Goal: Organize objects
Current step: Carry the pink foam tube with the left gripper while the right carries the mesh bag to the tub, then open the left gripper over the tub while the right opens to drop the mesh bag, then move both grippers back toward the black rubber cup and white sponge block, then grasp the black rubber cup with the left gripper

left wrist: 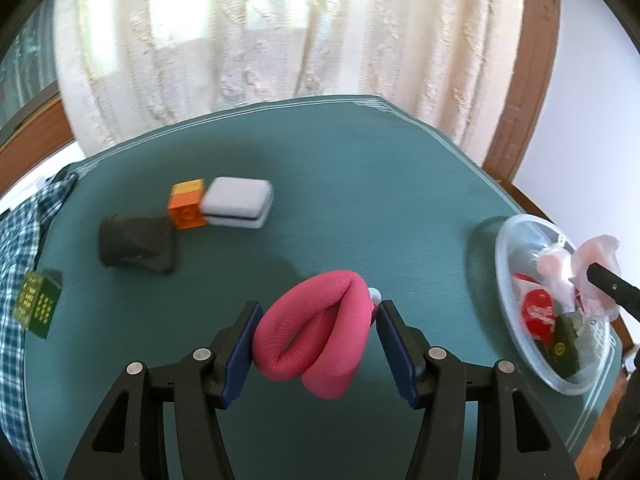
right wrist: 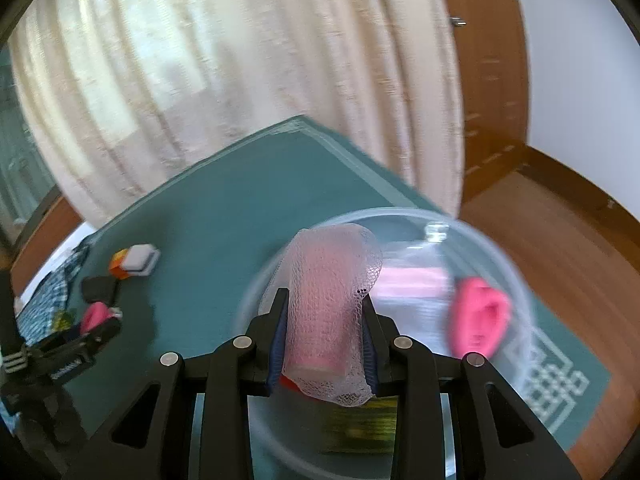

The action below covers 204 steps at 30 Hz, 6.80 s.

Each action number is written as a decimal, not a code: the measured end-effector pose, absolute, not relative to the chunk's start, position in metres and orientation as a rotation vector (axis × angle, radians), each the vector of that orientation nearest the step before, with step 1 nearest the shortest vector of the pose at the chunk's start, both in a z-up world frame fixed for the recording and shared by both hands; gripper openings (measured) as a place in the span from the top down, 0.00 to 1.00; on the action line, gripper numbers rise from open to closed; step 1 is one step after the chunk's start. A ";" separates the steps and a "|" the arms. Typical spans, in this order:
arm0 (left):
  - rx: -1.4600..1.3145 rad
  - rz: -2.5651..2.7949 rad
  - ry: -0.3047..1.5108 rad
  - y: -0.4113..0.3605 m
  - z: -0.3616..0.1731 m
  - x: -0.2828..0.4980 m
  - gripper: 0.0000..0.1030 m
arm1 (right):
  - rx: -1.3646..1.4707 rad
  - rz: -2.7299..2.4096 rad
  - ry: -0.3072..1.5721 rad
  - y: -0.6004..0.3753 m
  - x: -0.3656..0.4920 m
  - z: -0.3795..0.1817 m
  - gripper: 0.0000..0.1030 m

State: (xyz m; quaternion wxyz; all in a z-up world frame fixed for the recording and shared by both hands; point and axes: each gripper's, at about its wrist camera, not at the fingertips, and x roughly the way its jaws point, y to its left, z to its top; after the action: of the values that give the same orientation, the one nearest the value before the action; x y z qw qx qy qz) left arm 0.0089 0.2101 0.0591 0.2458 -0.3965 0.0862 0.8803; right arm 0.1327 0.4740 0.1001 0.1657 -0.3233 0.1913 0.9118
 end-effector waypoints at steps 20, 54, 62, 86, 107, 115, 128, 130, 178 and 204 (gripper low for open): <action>-1.018 2.283 0.314 0.279 0.066 0.026 0.40 | -0.997 2.474 0.626 0.522 0.158 0.062 0.68; -0.992 2.029 0.430 0.414 0.038 0.028 0.34 | -0.978 2.547 0.636 0.524 0.161 0.056 0.68; -0.986 2.033 0.383 0.405 0.045 0.026 0.28 | -0.977 2.549 0.637 0.525 0.163 0.056 0.68; -0.992 2.139 0.315 0.336 0.059 0.028 0.26 | -1.001 2.505 0.635 0.526 0.171 0.062 0.50; -1.038 2.243 0.213 0.271 0.059 0.011 0.15 | -0.816 2.576 0.510 0.479 0.159 0.110 0.40; -1.082 2.319 0.149 0.234 0.056 -0.007 0.09 | -0.842 2.663 0.494 0.444 0.134 0.115 0.40; -1.186 2.448 0.049 0.161 0.040 -0.037 0.09 | -0.974 2.821 0.456 0.375 0.091 0.104 0.40; -1.206 2.466 0.025 0.152 0.038 -0.043 0.09 | -1.000 2.840 0.447 0.364 0.086 0.100 0.40; -1.418 2.732 -0.383 0.044 0.012 -0.165 0.05 | -1.213 2.861 0.475 0.324 0.035 0.056 0.40; -1.366 2.736 0.116 0.097 -0.002 -0.163 0.03 | -1.230 2.843 0.492 0.324 0.036 0.049 0.40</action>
State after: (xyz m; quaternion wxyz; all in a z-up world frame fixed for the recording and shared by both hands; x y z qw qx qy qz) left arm -0.1626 0.0973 -0.0018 0.0407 -0.4460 0.0379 0.8933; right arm 0.0361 0.3244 0.0493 0.0023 -0.3921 0.1569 0.9064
